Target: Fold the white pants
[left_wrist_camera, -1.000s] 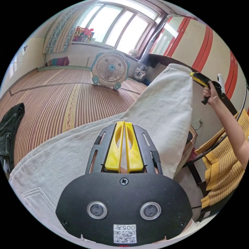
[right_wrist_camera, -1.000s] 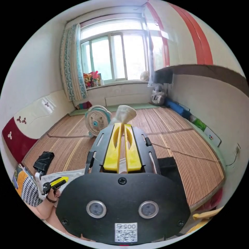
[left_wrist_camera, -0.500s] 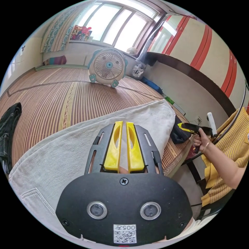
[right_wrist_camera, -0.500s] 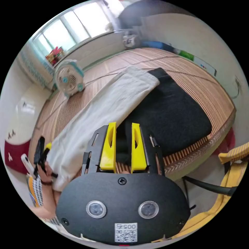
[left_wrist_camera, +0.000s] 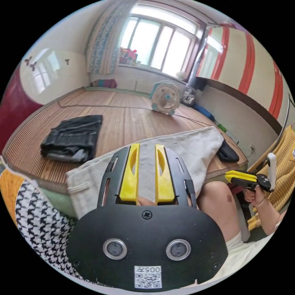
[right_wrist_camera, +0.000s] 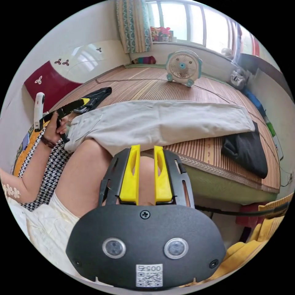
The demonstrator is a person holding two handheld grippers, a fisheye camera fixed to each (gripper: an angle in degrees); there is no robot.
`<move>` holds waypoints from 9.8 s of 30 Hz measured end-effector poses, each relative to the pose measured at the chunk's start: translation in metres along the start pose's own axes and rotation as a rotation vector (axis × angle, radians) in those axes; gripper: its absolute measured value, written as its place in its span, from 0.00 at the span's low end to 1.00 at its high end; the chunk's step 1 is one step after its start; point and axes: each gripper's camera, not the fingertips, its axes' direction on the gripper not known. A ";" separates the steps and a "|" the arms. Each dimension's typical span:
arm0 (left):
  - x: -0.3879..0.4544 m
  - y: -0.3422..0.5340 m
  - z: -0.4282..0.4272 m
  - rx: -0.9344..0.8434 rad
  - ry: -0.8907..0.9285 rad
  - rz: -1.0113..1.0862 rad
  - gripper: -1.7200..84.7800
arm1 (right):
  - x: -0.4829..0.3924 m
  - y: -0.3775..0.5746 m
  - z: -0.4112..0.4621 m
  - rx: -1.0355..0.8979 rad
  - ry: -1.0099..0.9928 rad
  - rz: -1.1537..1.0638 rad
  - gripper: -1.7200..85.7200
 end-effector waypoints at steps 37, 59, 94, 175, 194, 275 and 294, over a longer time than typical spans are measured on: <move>-0.044 -0.001 -0.088 -0.064 -0.395 -0.029 0.07 | -0.050 0.037 0.011 0.021 0.040 0.026 0.09; -0.026 0.053 -0.067 -0.207 -0.203 -0.064 0.10 | -0.054 0.020 0.055 -0.037 -0.038 0.007 0.12; -0.092 0.034 -0.054 -0.291 -0.220 -0.133 0.10 | 0.050 -0.222 0.256 -0.064 0.139 0.079 0.14; -0.065 -0.009 -0.156 0.017 -0.202 -0.272 0.11 | 0.033 0.017 0.038 0.114 0.130 0.345 0.12; 0.027 0.009 0.058 -0.308 -0.083 0.000 0.10 | 0.202 -0.134 0.154 -0.040 0.067 0.595 0.12; -0.018 0.042 0.058 -0.354 -0.077 -0.090 0.10 | 0.360 -0.053 0.099 0.246 -0.473 0.882 0.11; -0.008 0.049 0.016 -0.286 -0.042 -0.150 0.09 | 0.270 -0.119 -0.034 0.406 -0.377 0.563 0.01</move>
